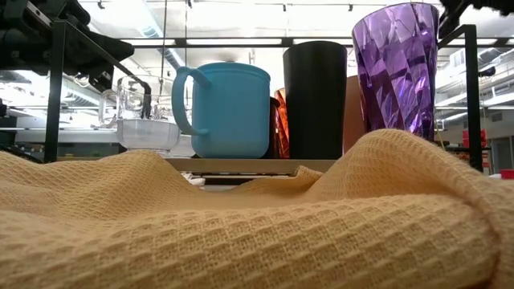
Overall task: Stack small to large cups/mugs on shelf
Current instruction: Return to Home Position
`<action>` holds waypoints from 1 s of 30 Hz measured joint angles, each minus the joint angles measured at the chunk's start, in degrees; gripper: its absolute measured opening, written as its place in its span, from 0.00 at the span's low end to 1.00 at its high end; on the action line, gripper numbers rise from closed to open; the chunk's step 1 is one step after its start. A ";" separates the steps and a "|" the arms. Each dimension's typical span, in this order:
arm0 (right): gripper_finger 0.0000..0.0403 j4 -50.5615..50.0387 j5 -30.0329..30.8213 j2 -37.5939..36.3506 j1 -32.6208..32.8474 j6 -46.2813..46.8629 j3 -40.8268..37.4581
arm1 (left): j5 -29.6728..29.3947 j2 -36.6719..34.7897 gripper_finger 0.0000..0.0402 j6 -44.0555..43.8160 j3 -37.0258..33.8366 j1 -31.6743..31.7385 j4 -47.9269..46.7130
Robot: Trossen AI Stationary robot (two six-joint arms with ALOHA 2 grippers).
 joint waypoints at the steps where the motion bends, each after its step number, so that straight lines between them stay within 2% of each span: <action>1: 0.30 2.43 0.44 -0.64 0.00 0.85 -1.86 | 0.00 0.00 0.07 0.00 0.00 -0.02 -0.02; 8: 0.30 17.31 0.66 -0.31 0.12 4.41 -12.97 | 0.00 0.00 0.05 0.00 0.00 -0.02 0.00; 14: 0.30 26.07 1.52 1.75 2.34 7.01 -17.98 | -0.01 0.00 0.07 0.00 0.00 -0.01 0.00; 19: 0.30 29.45 4.35 5.94 8.15 5.94 -18.41 | -0.02 0.00 0.09 0.01 0.00 -0.01 0.00; 24: 0.30 31.59 10.75 10.21 14.82 1.06 -18.02 | -0.02 0.00 0.08 0.00 0.00 0.00 0.00; 30: 0.30 31.53 13.56 10.73 16.65 -2.15 -17.99 | -0.01 0.00 0.05 0.00 0.00 0.00 0.00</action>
